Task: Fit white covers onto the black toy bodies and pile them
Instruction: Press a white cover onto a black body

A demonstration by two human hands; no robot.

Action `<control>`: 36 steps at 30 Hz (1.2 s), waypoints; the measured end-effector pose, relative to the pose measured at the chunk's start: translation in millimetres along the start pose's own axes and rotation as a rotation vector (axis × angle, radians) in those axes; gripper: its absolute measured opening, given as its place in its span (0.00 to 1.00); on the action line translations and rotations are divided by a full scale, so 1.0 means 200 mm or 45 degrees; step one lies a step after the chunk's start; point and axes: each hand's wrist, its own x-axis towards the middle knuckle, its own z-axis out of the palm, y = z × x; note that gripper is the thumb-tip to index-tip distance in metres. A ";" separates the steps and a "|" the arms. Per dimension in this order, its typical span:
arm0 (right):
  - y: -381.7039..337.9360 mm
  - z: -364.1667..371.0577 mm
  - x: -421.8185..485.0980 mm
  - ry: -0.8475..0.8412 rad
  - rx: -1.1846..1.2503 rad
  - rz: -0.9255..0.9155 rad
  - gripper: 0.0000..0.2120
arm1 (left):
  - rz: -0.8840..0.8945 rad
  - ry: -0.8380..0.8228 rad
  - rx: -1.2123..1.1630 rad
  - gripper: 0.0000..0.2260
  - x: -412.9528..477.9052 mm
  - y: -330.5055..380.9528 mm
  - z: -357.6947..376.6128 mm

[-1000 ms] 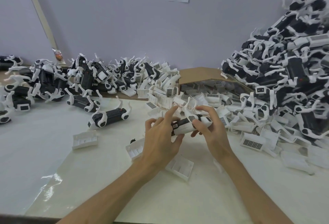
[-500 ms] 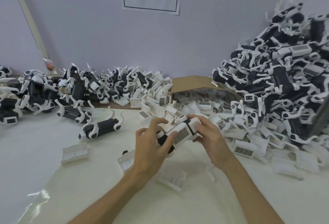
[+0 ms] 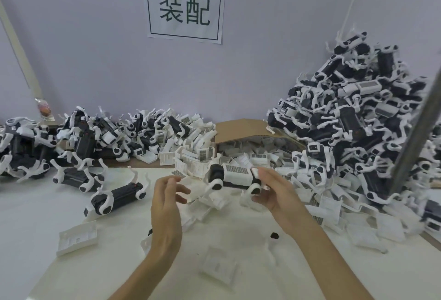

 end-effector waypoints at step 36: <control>0.33 0.13 0.10 -0.043 -1.497 -0.449 0.04 | 0.101 0.356 1.211 0.34 0.23 -0.02 -0.21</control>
